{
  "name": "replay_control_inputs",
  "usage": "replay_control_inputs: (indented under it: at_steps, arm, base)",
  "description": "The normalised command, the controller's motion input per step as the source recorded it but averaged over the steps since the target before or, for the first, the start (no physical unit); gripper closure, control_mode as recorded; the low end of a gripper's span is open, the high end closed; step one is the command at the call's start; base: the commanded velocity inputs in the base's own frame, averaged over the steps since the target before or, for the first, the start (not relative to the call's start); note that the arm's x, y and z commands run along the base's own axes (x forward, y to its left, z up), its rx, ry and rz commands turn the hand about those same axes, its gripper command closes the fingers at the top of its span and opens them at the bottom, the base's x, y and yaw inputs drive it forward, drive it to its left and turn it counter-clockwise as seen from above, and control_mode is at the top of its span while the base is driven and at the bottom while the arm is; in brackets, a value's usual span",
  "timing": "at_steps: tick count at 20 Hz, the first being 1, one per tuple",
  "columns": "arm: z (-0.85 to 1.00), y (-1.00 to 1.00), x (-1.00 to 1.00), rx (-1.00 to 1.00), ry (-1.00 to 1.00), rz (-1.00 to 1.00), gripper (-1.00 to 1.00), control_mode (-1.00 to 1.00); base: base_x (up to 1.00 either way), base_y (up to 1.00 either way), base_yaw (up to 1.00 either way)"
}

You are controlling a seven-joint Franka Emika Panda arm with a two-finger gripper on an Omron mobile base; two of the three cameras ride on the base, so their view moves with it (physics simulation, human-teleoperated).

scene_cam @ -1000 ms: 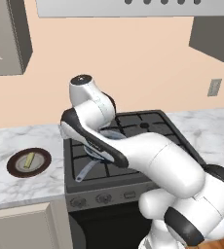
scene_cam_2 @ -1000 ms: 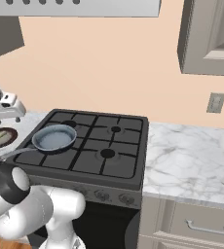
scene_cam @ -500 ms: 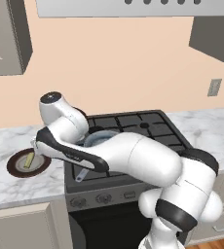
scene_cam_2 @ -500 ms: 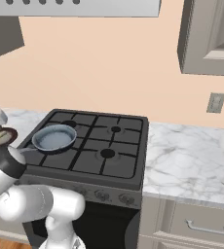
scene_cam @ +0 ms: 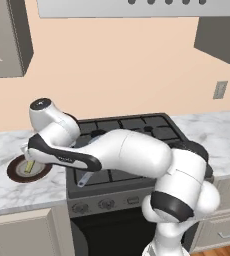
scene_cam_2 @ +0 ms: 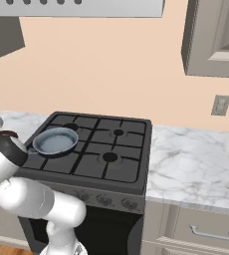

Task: Pick up the butter stick and place it in the pan. Then turn on the burner for the pan.

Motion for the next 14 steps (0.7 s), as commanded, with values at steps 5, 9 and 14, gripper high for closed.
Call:
replay_control_inputs:
  at_steps: [5,9,14]
  arm:
    - [-0.27,0.07,0.32,0.04,0.0,0.08,-1.0,-1.0]
    - [-0.29,0.16,0.29,0.03,0.0,0.07,-1.0,-1.0]
    - [-0.29,0.28,0.03,0.0,0.05,0.09,-1.0,-1.0]
  base:
    - [0.0,0.0,0.0]
    - [0.0,0.0,0.0]
    - [0.0,0.0,0.0]
